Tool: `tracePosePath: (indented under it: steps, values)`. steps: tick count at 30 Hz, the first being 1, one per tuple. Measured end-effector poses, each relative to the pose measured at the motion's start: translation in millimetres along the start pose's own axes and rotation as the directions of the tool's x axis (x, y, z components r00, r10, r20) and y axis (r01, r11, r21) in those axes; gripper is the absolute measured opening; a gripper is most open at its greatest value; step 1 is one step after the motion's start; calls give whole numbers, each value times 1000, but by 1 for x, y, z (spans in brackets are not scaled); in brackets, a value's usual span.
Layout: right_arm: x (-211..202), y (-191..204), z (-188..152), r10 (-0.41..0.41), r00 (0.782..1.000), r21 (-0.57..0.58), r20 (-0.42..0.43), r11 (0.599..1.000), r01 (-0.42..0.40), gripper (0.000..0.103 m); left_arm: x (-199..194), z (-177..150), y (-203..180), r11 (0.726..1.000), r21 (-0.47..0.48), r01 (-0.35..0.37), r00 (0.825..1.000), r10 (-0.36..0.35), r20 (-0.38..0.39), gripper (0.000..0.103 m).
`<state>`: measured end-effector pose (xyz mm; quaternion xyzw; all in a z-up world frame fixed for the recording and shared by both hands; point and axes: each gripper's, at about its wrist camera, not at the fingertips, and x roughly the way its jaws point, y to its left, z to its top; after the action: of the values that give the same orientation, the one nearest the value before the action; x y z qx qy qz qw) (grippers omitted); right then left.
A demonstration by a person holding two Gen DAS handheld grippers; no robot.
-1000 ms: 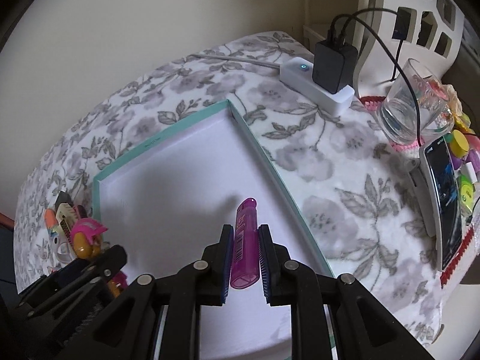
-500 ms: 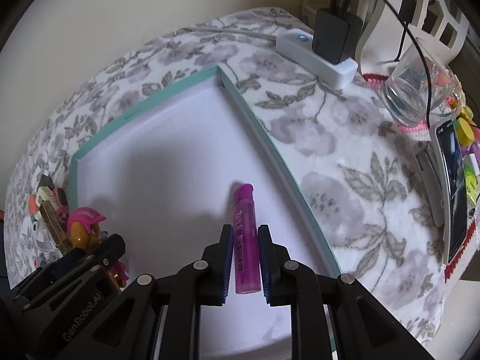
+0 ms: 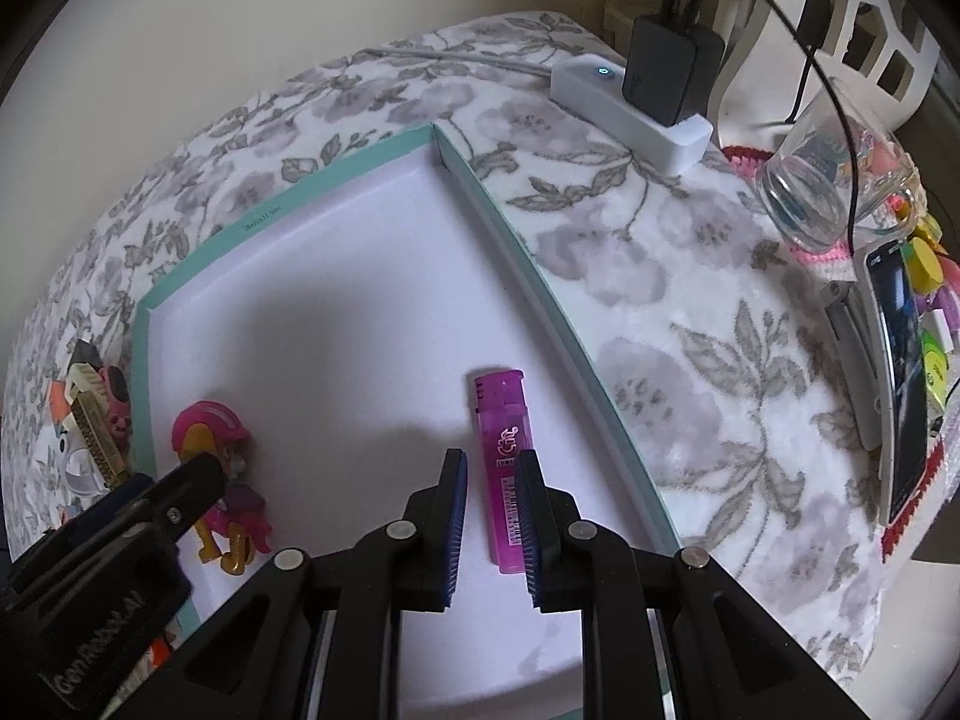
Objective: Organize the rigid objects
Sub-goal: 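Lower the dog toy into the tray and open the left tool while the right tool releases the lighter, then withdraw both tools from the tray back over the remaining objects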
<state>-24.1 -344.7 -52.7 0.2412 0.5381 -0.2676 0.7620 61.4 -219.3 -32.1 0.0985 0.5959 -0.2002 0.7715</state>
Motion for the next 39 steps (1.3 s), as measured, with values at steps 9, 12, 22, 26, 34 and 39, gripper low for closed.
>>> tracePosePath:
  steps: [9,12,22,26,34,39]
  values:
    - [-12,9,-2,-18,1000,-42,26,999,19,51,-26,-1,28,998,-60,-33,997,37,65,76]
    - [-15,13,-3,-22,999,-55,44,998,24,59,-24,-4,38,997,-62,-44,997,48,54,76]
    - [-16,18,-10,-3,998,-63,71,998,7,83,-25,-17,61,994,-92,-51,996,58,72,81]
    - [-14,17,-12,18,997,-51,70,999,-14,99,-25,-21,72,993,-116,-38,995,48,93,82]
    - [-13,23,-15,17,997,-78,77,997,-11,103,-29,-23,89,985,-171,0,990,25,139,100]
    - [-19,28,-14,59,994,-90,94,995,-51,103,-42,-22,100,982,-190,12,987,18,157,100]
